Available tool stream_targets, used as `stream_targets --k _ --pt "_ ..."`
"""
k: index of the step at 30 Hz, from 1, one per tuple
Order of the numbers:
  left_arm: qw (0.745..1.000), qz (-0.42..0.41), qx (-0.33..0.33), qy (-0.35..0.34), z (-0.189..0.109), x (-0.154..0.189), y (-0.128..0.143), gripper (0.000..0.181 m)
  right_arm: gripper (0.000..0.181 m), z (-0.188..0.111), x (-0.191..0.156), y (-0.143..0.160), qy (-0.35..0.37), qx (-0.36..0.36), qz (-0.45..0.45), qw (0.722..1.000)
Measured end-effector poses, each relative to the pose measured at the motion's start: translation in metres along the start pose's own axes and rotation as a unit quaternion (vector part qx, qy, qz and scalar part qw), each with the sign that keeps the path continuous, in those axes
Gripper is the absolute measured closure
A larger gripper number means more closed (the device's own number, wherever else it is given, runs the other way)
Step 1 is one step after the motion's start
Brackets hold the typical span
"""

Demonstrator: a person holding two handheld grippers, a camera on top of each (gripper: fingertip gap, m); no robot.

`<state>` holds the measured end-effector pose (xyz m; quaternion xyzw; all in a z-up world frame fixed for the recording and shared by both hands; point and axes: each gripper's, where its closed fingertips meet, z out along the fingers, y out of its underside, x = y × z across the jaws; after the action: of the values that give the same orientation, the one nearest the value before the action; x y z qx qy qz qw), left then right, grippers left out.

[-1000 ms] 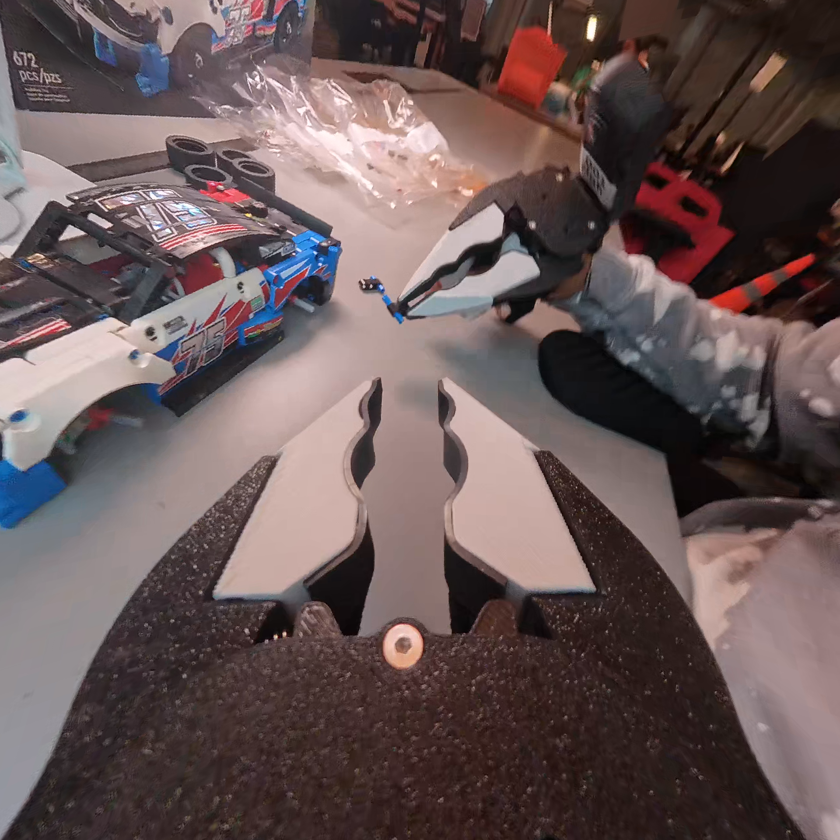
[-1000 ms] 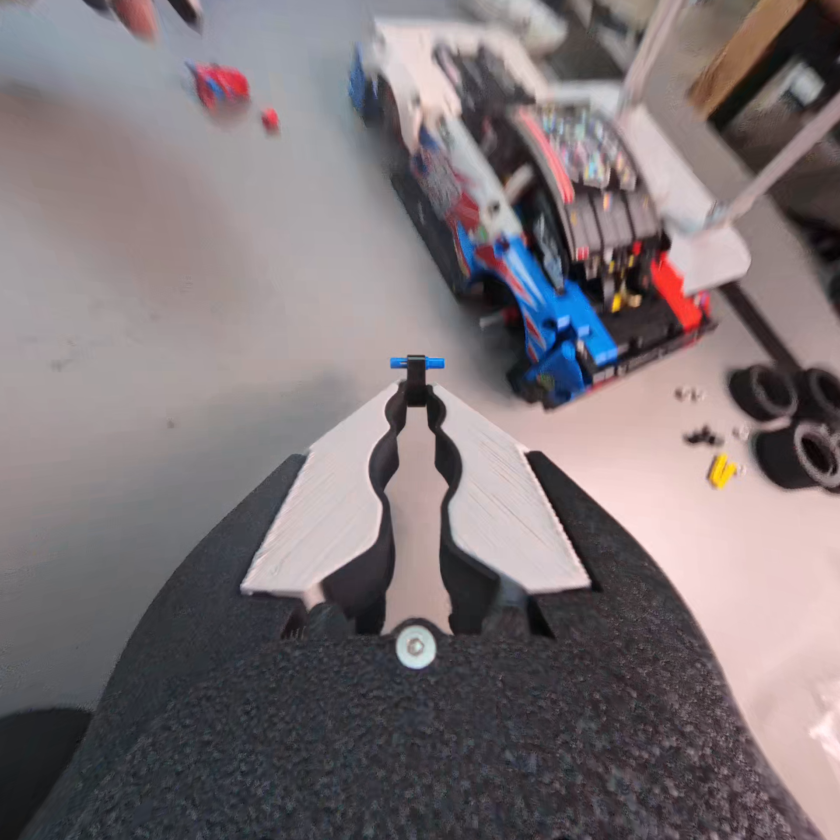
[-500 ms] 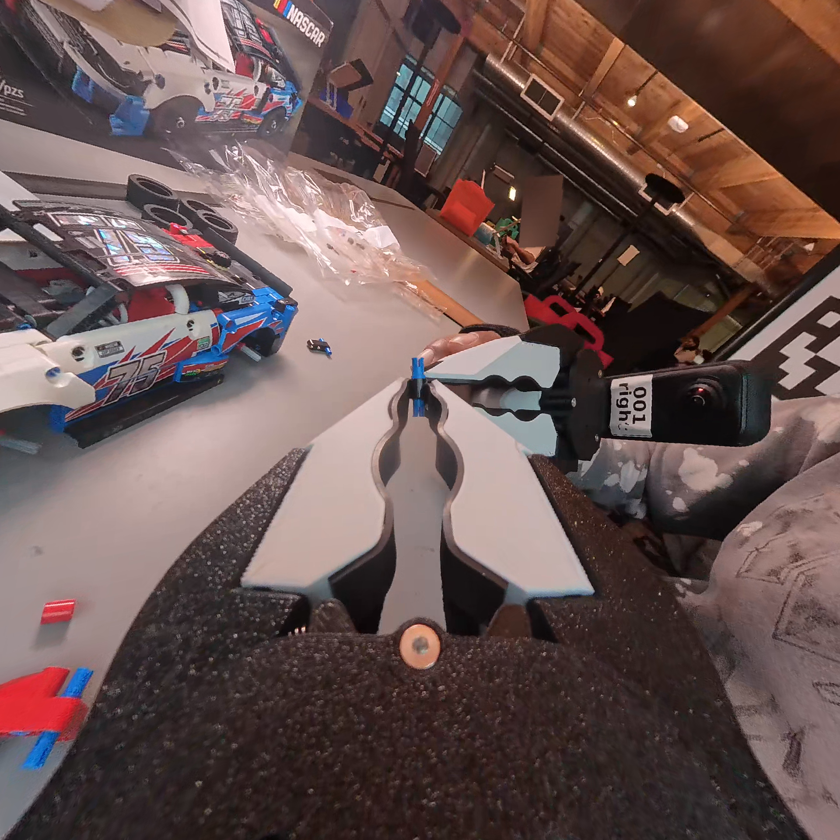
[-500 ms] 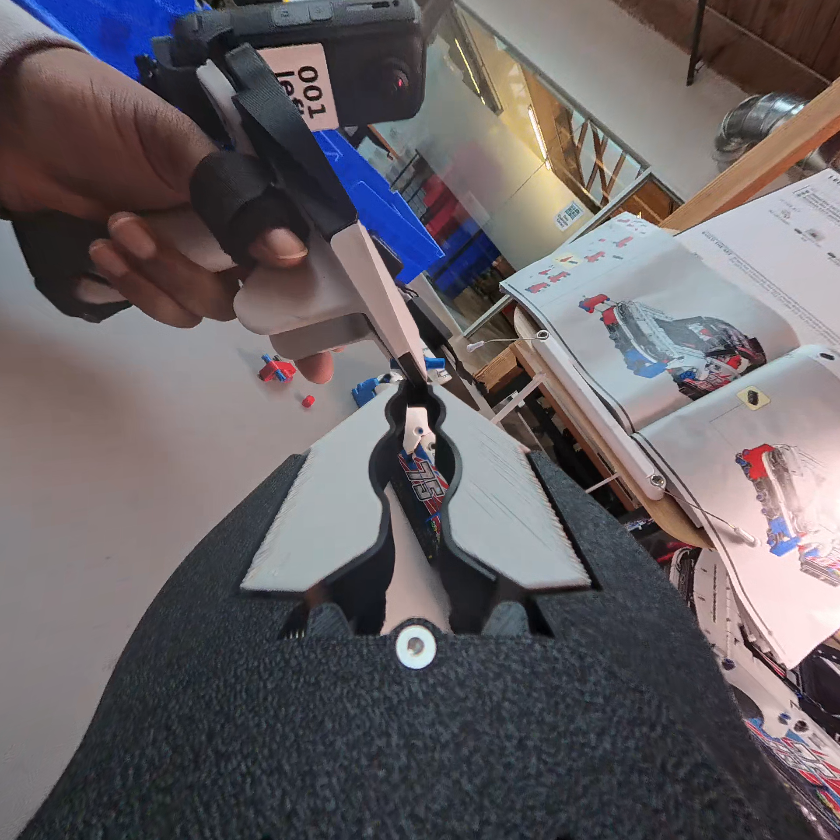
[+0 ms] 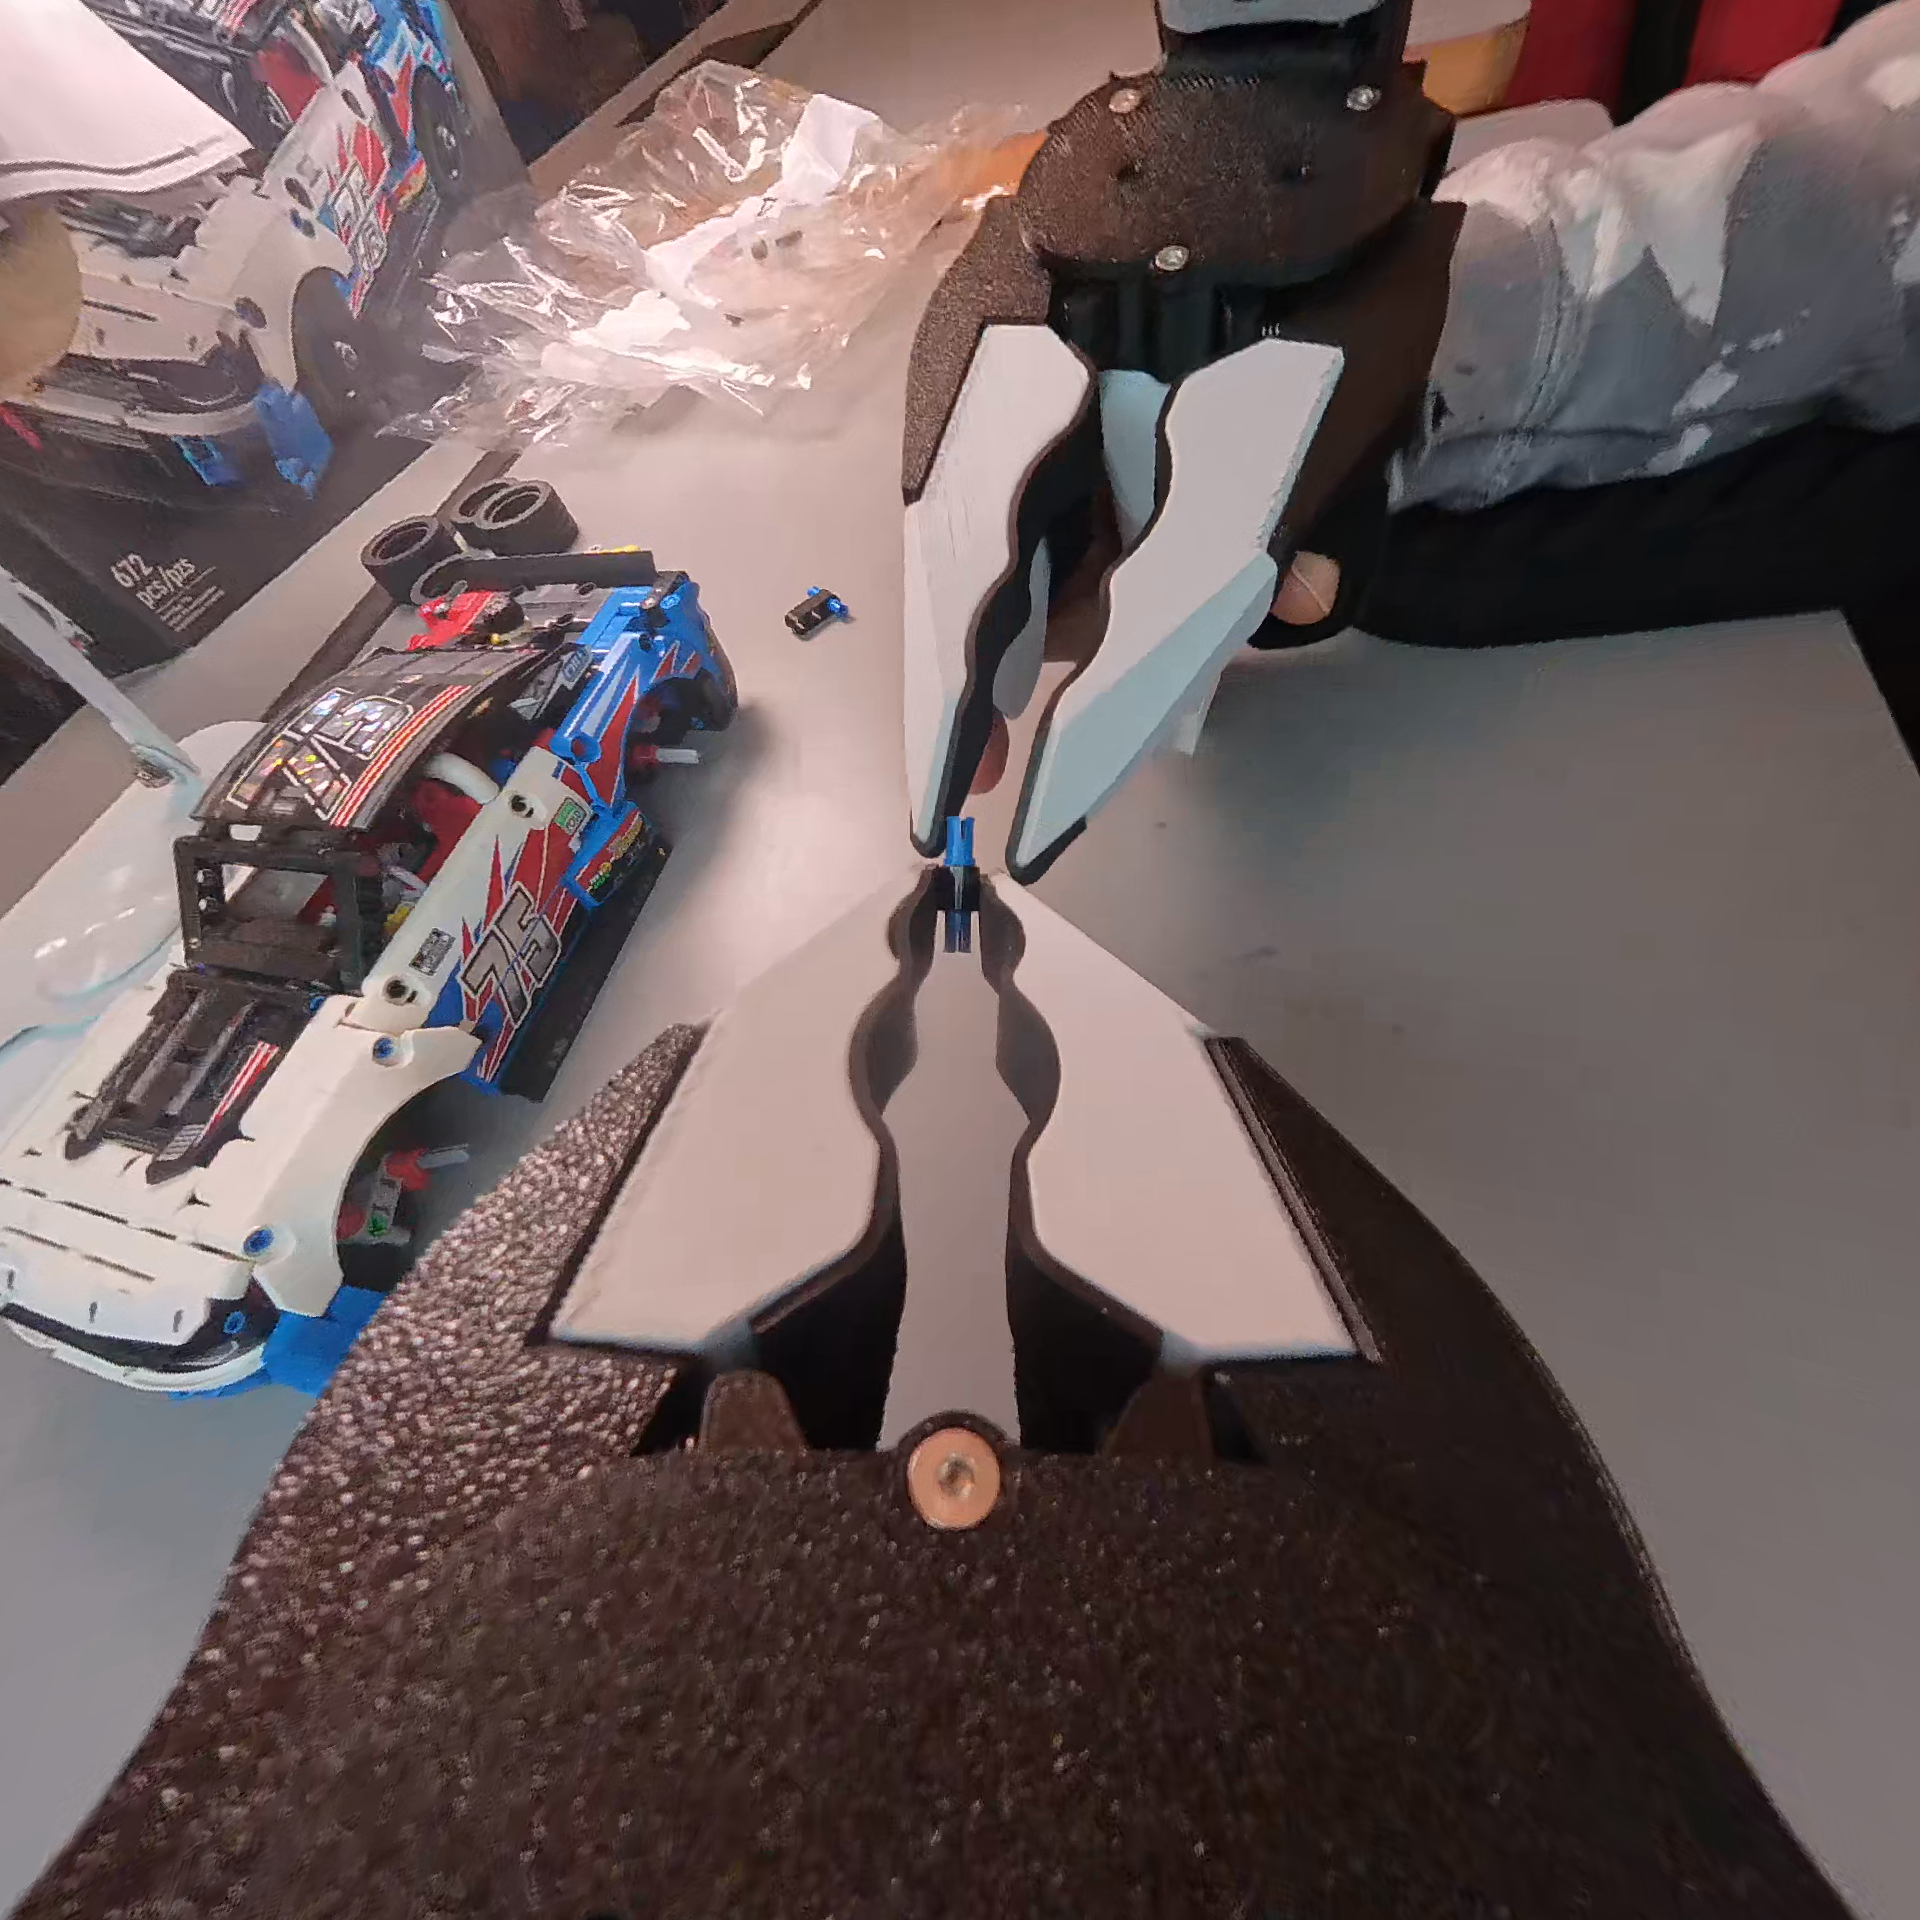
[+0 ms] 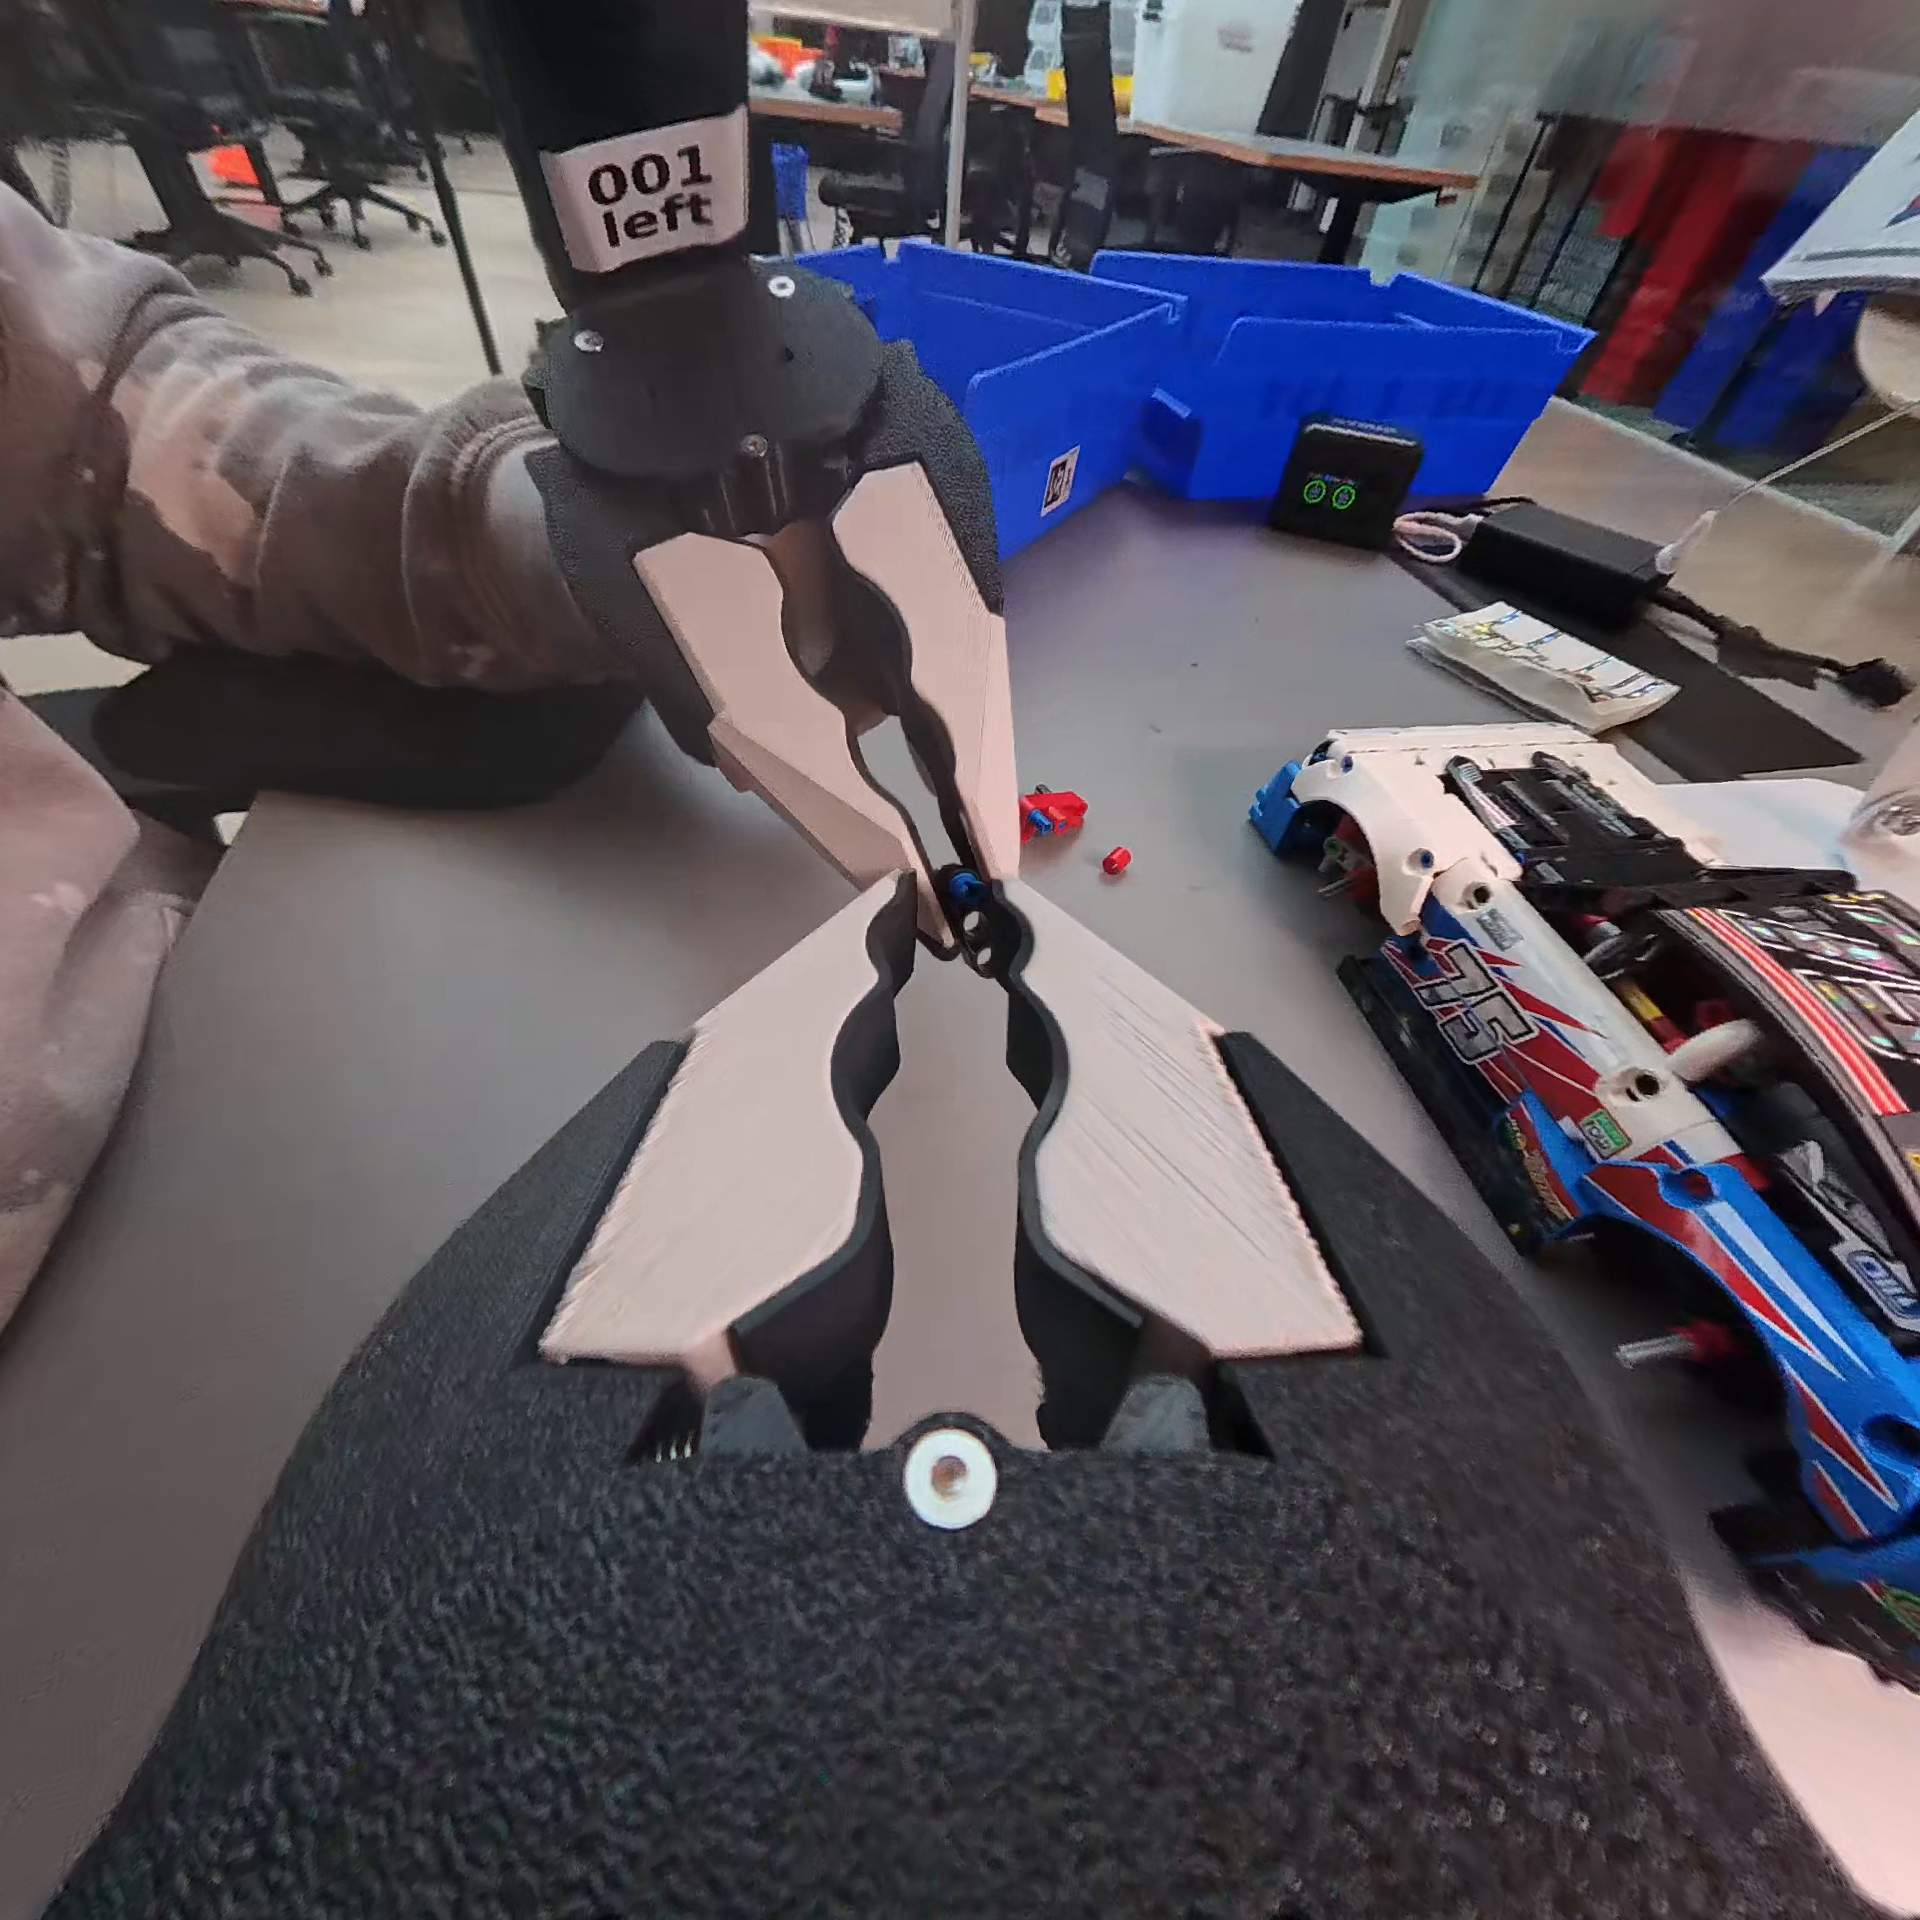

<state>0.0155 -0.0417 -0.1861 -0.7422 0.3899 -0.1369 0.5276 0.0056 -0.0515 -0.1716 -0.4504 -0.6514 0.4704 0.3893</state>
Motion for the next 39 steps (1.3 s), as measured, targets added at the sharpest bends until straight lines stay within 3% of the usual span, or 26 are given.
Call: stream_targets --k 1,12,22,26,28,33,36,39 --pt "1.0 0.014 -0.004 0.001 0.0 0.002 0.001 0.176 0.17 0.0 -0.001 0.001 -0.005 -0.003 -0.001 1.0" --pt "0.997 0.076 -0.019 0.021 -0.003 0.019 0.004 0.175 0.179 -0.002 -0.017 0.006 -0.047 -0.019 -0.02 0.999" --pt "0.991 -0.044 0.103 0.066 -0.027 0.023 -0.041 0.176 0.18 -0.027 -0.021 -0.032 -0.086 0.061 0.016 0.994" --pt "0.978 -0.115 0.165 0.056 -0.054 -0.007 -0.045 0.176 0.179 -0.055 0.007 -0.032 -0.042 0.085 0.039 0.995" --pt "0.982 -0.117 0.133 0.069 -0.048 -0.007 -0.033 0.176 0.179 -0.055 0.011 -0.031 -0.03 0.09 0.046 0.994" --pt "0.986 -0.08 -0.1 0.102 0.0 0.031 0.041 0.176 0.178 -0.038 0.026 -0.014 0.014 0.047 0.041 0.998" --pt "0.982 -0.064 -0.15 0.09 0.009 0.039 0.058 0.175 0.178 -0.031 0.023 -0.012 0.006 0.039 0.046 0.998" --pt "0.981 -0.074 -0.158 0.086 0.011 0.037 0.062 0.169 0.178 -0.026 0.016 -0.006 -0.008 0.018 0.034 0.999"
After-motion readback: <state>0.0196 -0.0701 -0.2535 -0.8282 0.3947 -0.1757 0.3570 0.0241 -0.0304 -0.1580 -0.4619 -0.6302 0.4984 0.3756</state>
